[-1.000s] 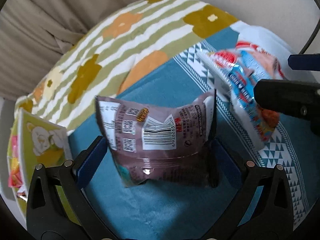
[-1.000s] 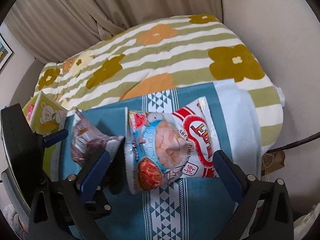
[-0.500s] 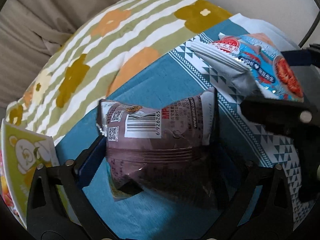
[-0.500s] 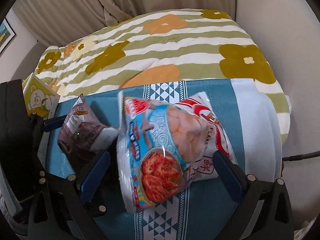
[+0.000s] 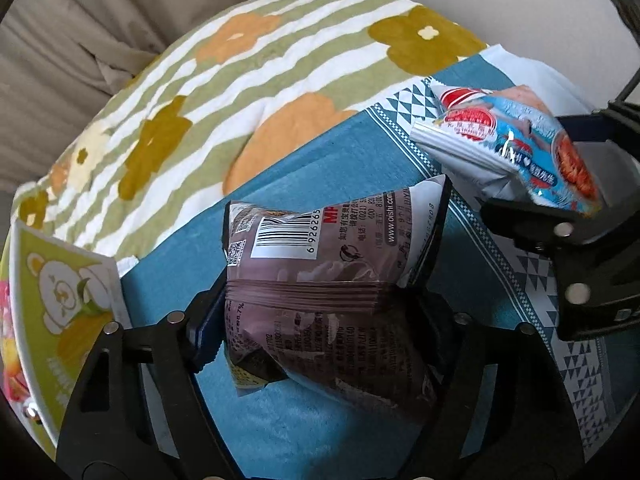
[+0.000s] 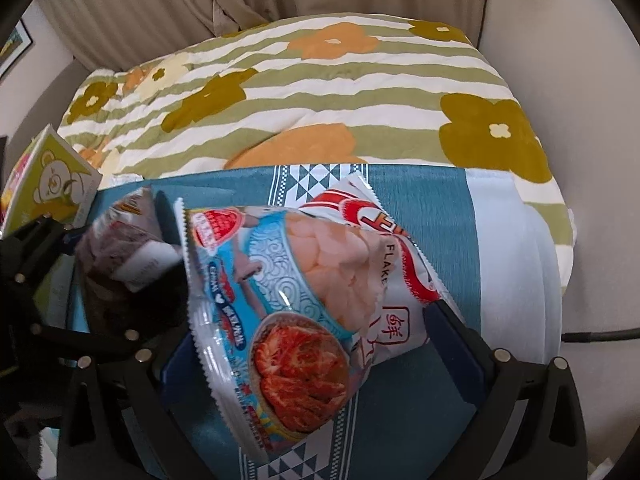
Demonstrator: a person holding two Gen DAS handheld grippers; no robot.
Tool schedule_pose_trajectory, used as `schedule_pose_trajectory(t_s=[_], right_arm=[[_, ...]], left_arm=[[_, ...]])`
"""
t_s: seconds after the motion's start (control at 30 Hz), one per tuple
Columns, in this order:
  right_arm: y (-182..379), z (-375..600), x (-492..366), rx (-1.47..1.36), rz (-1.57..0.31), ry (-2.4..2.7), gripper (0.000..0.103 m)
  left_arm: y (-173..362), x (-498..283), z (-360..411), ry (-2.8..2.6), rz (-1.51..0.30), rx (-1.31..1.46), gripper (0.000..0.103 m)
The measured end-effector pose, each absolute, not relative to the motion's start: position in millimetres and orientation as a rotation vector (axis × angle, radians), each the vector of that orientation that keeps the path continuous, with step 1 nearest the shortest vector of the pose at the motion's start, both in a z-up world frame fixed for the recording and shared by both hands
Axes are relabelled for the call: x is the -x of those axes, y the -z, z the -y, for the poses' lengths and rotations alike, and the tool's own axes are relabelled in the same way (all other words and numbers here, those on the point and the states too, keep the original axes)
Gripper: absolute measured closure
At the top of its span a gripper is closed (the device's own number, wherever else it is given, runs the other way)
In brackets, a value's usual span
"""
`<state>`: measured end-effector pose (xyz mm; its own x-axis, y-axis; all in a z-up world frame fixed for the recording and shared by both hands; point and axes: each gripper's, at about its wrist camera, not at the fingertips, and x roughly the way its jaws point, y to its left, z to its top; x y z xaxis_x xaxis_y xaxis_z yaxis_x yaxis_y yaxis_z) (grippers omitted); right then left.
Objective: Organize snacks
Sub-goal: 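Lift both bags and carry them over the yellow box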
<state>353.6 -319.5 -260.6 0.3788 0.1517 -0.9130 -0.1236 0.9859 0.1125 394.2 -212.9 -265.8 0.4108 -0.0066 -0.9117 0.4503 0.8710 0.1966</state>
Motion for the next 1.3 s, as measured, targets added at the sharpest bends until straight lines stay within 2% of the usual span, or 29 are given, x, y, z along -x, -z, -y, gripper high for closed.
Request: schedule_pose_trajectory(t_s=[0.1,0.17,0.27,0.4,0.53,0.83,1.07,1.3], right_arm=[[263,317,-354,-0.004,-1.167,-0.185,0.007],[264,313,-353,0.025,-1.165,-0.192,0.021],[264,307,-350,0.067,-1.155,-0.190,0.034],[261,310,-346,0.054,-1.133,-0.188,0.040],[252,313,-340,0.032,-1.098,-0.187,0.052],[214,312,-305,0.009,-1.002,-0.178,0.055],[159,305,-261,0.009,-0.894,-0.188,0.055],[99,271,-229,0.039,-0.792,-0.298,0.055]], left_arm=[[261,-393,210,0.293,-1.113,-0.433,0.028],[258,-391,209,0.287,-1.108,-0.425,0.028],[254,-389,208,0.280,-1.104,-0.411,0.028],[248,-384,205,0.269,-1.091,-0.395,0.028],[236,-378,201,0.260,-1.068,-0.369,0.028],[192,-344,193,0.245,-0.982,-0.323,0.028],[127,-300,175,0.233,-0.873,-0.267,0.028],[63,-262,118,0.130,-0.794,-0.216,0.028]])
